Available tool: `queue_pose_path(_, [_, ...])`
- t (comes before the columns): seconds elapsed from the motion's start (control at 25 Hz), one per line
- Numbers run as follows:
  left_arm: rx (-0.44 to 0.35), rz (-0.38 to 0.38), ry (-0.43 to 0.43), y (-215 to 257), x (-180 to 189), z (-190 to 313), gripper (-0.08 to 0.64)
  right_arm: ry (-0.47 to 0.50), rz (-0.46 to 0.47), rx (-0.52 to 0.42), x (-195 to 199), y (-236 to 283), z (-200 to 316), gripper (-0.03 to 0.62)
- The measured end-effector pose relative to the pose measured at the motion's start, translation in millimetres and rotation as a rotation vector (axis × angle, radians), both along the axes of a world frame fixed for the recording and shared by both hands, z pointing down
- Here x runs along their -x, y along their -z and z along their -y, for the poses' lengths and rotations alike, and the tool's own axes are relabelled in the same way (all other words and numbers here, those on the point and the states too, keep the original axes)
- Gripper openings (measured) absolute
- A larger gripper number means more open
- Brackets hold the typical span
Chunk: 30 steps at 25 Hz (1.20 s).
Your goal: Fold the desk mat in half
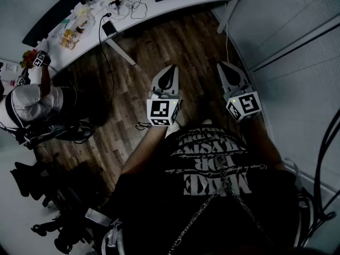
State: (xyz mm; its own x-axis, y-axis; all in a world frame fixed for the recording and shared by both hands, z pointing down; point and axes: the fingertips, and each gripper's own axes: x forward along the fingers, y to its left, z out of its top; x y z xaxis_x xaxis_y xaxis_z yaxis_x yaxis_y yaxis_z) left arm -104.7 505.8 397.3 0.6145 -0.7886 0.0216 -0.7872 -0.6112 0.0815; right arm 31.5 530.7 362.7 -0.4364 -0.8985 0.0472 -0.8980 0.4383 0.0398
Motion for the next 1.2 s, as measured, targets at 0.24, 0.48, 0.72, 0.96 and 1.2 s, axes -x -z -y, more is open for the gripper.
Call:
queue_pose_path(0.24, [0.035, -0.001, -0.012, -4.5, 15.6, -0.4, 0.006, -0.008, -0.009, 0.011, 15.2, -4.4, 2.7, -0.008])
queue_pose_path(0.48, [-0.026, -0.011, 0.021, 15.1, 48.9, 15.0, 0.006, -0.018, 0.029, 0.006, 37.9, 2.2, 6.4, -0.008])
queue_pose_path(0.72, [-0.029, -0.023, -0.003, 8.5, 72.1, 25.0, 0.006, -0.095, 0.027, -0.004, 54.4, 3.1, 8.1, -0.008])
queue_pose_path(0.96, [0.001, -0.041, -0.045, -7.0, 79.6, 32.7, 0.006, -0.154, 0.01, 0.038, 57.1, -6.5, 17.4, -0.008])
queue_pose_path(1.2, [0.003, -0.046, -0.002, -16.9, 93.9, 62.1, 0.006, -0.167, 0.103, 0.071, 49.4, -4.4, 40.1, -0.008])
